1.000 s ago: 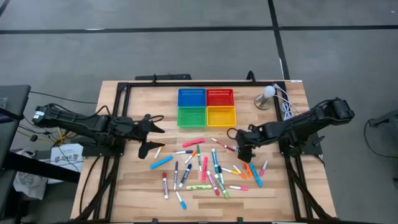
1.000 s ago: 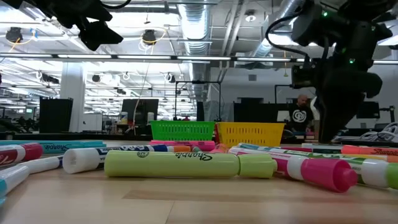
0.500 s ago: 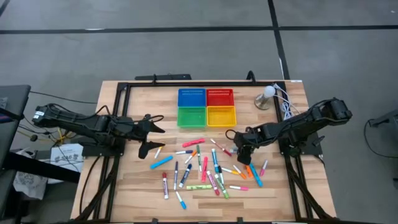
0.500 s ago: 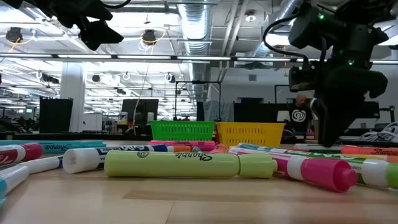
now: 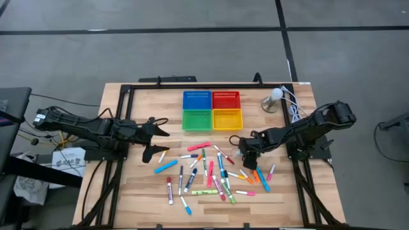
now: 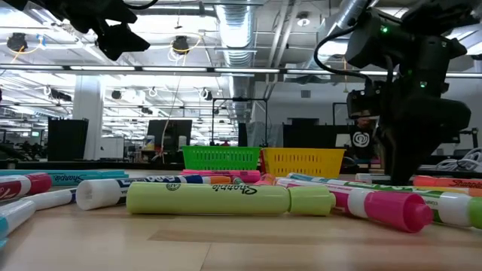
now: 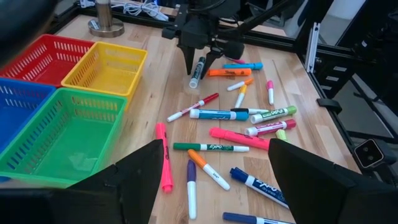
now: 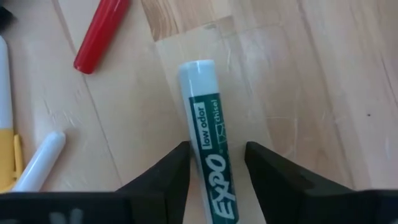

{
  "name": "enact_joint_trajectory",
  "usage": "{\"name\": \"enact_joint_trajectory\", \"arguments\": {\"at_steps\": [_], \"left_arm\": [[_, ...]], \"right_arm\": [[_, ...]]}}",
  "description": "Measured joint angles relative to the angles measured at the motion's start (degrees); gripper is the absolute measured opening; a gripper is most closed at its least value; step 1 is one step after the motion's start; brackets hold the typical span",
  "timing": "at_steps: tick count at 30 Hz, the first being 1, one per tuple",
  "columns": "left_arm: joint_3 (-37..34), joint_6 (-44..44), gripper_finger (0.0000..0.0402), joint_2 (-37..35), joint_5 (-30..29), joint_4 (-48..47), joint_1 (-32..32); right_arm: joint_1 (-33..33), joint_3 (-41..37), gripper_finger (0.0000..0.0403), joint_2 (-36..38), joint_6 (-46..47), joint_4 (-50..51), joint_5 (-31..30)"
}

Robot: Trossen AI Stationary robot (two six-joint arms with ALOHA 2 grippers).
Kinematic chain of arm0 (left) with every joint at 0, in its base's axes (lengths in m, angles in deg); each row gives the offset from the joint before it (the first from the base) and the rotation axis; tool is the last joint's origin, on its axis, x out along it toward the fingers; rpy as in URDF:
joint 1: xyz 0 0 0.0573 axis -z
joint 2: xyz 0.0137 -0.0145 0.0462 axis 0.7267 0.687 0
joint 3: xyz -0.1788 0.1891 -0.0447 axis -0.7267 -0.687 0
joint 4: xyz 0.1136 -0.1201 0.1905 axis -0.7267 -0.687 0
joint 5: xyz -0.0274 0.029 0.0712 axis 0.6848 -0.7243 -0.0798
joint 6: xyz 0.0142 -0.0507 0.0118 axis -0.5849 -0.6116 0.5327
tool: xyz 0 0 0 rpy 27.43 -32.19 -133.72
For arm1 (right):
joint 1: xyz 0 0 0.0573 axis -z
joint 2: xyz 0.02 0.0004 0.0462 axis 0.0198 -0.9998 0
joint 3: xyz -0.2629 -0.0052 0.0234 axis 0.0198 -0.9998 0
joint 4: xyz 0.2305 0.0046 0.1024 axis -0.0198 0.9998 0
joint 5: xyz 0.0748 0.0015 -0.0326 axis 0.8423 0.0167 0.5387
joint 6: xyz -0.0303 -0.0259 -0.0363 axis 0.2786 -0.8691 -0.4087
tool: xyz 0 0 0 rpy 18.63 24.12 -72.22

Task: Pick & Place Markers
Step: Put the green thick dry erase marker into the red bin

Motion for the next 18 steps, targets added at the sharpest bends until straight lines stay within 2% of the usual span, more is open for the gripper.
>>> {"name": "enact_joint_trajectory", "arguments": {"at_steps": [7,10,18], "left_arm": [[0.0,0.0,0.029,0.0,0.0,0.2,0.0],[0.0,0.0,0.029,0.0,0.0,0.2,0.0],[0.0,0.0,0.029,0.0,0.0,0.2,0.0]], "right_arm": [[0.3,-0.4,0.0065,2.5,1.7,-0.1,0.3],[0.7,-0.4,0.0045,3.3,2.1,-0.3,1.2],[1.6,-0.4,0.0077,3.6,6.7,-0.3,0.9]]}}
